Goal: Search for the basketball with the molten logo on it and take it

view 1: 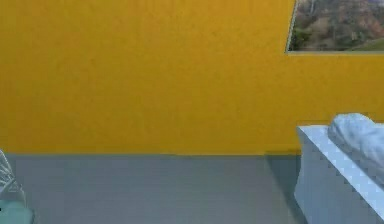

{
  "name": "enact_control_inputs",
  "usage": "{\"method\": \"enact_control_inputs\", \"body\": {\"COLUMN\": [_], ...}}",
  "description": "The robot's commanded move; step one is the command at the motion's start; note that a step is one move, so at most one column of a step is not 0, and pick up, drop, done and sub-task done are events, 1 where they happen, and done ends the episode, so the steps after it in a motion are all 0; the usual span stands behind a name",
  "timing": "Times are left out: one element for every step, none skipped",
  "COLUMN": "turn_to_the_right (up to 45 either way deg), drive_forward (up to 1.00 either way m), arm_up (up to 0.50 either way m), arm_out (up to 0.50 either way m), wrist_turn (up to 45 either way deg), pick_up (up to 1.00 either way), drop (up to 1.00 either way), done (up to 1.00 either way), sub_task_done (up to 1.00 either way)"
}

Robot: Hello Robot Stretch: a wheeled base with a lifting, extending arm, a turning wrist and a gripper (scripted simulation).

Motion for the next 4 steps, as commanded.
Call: {"method": "enact_control_inputs", "body": {"turn_to_the_right": [0.0,-42.0,0.0,-24.0], "drive_forward": [0.5,0.0,1.0,0.0], "arm_up": [0.0,0.0,0.0,0.0], "arm_out": [0.0,0.0,0.0,0.0], "wrist_turn": [0.0,0.0,0.0,0.0], "pick_up": [0.0,0.0,0.0,0.0], "drop": [0.0,0.0,0.0,0.0], "done": [0.0,0.0,0.0,0.0], "sub_task_done": [0.0,0.0,0.0,0.0]}}
